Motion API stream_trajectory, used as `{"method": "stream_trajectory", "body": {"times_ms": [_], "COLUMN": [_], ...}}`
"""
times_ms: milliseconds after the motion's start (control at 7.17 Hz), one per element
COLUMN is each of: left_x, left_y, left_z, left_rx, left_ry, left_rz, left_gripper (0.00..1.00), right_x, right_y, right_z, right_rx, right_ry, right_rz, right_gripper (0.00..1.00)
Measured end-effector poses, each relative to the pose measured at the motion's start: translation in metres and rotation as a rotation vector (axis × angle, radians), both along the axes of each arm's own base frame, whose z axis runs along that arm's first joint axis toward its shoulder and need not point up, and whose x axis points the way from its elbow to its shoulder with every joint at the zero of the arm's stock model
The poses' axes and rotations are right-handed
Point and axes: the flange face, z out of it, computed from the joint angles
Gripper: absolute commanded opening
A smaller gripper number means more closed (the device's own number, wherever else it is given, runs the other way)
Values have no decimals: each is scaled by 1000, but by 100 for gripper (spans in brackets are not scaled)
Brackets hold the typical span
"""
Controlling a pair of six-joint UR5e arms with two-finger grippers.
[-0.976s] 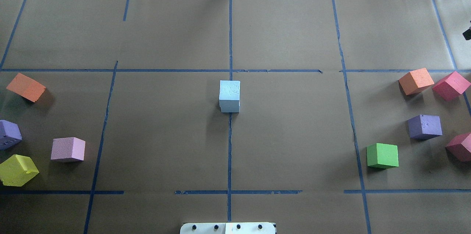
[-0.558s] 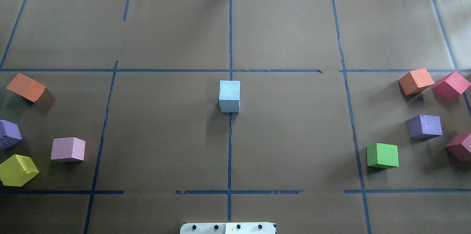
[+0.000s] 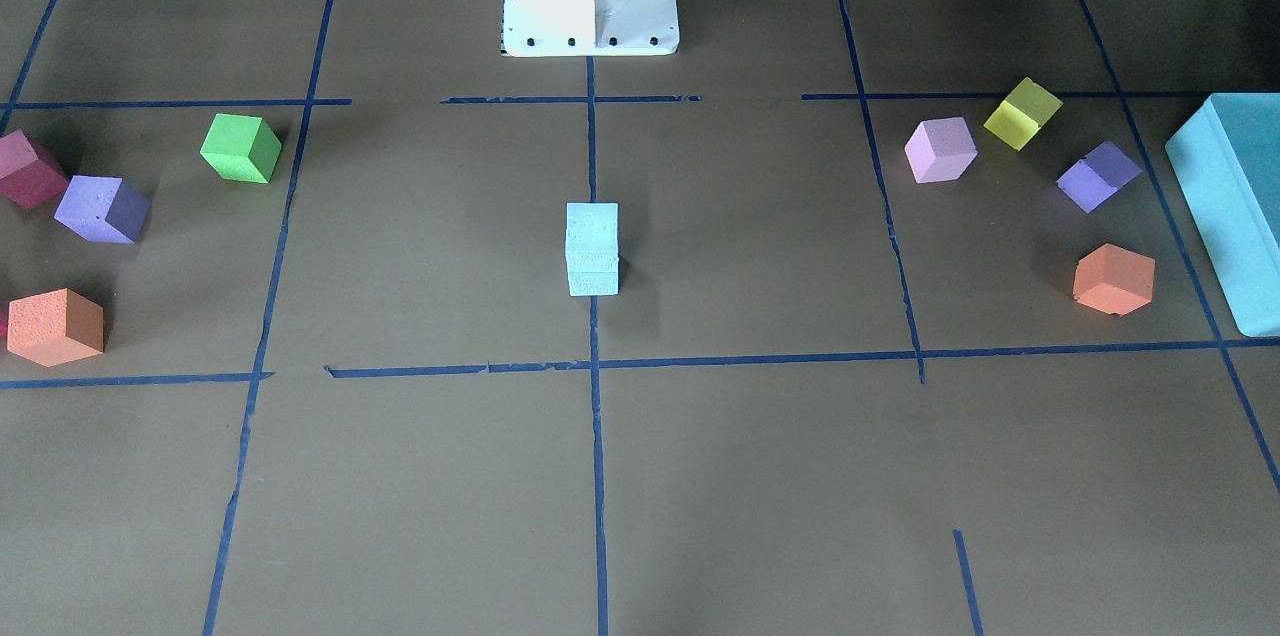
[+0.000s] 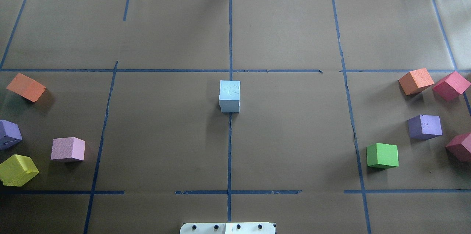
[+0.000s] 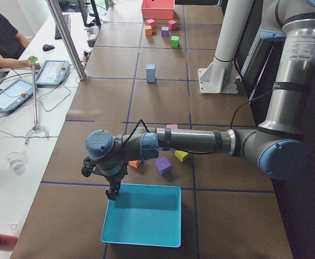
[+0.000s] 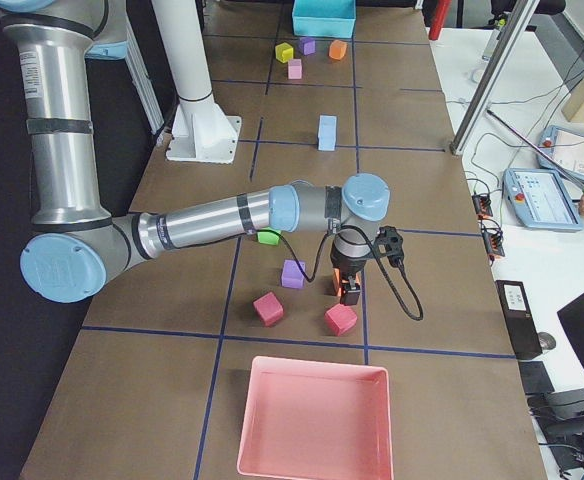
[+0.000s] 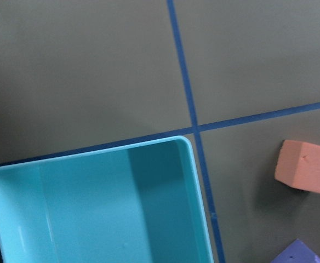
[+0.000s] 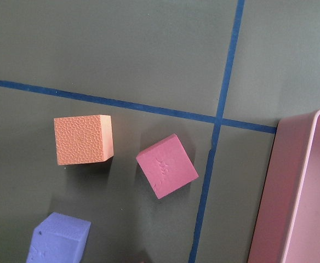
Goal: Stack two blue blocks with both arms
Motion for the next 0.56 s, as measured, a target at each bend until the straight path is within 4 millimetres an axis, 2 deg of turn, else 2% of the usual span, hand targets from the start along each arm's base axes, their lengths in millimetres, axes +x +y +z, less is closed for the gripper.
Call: {"method": "stream_trajectory", "body": {"times_ms": [279,558], "left_x": [0,0], "left_y": [2,-1], "left_z": [5,-11], "left_rx": [-13,-16], "left_ry": [22,20], "left_rz": [-5,-42], "left_gripper": [100,100], "right_x": [1,1], "right_y": [13,24], "right_z": [17,32], "right_rx": [-26,-55], "right_ry": [2,0], "right_rz": [-4,-6], "right_gripper": [100,100]}}
